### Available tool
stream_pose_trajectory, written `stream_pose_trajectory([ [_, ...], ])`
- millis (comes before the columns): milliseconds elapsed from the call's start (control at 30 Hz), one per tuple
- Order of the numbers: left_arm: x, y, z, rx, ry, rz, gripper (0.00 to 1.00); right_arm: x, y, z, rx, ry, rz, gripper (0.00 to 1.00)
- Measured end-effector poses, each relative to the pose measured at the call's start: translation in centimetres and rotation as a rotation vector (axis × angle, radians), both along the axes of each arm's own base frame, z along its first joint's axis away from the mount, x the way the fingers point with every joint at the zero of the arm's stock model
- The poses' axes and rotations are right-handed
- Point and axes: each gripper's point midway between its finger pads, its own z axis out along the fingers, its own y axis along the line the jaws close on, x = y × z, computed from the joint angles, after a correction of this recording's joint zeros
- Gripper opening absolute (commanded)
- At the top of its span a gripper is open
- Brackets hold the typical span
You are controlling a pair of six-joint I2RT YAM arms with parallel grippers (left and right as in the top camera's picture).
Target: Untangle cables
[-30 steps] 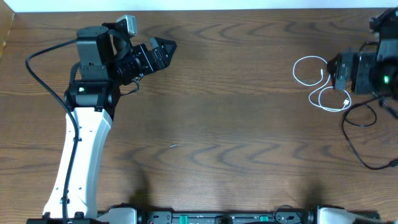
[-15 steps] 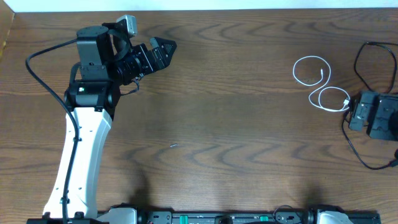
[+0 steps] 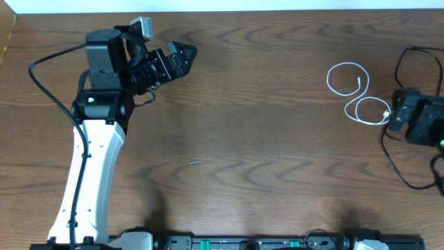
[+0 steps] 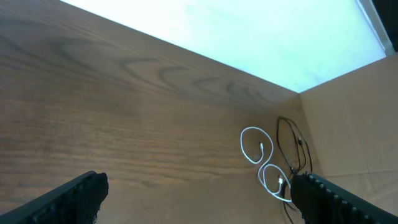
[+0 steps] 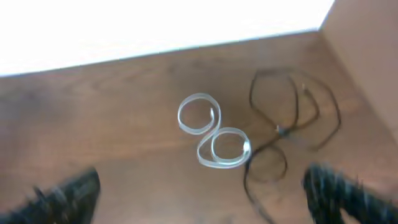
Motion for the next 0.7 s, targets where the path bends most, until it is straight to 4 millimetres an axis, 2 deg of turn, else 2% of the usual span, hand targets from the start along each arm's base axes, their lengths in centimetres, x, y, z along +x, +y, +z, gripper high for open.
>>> stream_pose_trajectory([
  [167,0.0,0.0,0.0,0.001,0.001,0.001,0.99,0.3,1.6,-2.5,-0.003,-0.214,0.072,0.99],
  [333,0.0,0.0,-0.1,0.002,0.003,0.003,0.99,-0.1,2.9,-7.1,-0.006,-0.348,0.126,0.99],
  [500,0.0,0.0,-0.1,0.002,0.002,0.002,0.99,0.0,3.6,-12.5,-0.003,-0.445,0.156,0.99],
  [700,0.1,0.0,-0.1,0.002,0.003,0.003,0.99,0.1,4.2,-17.0,0.001,-0.529,0.18,0.99],
])
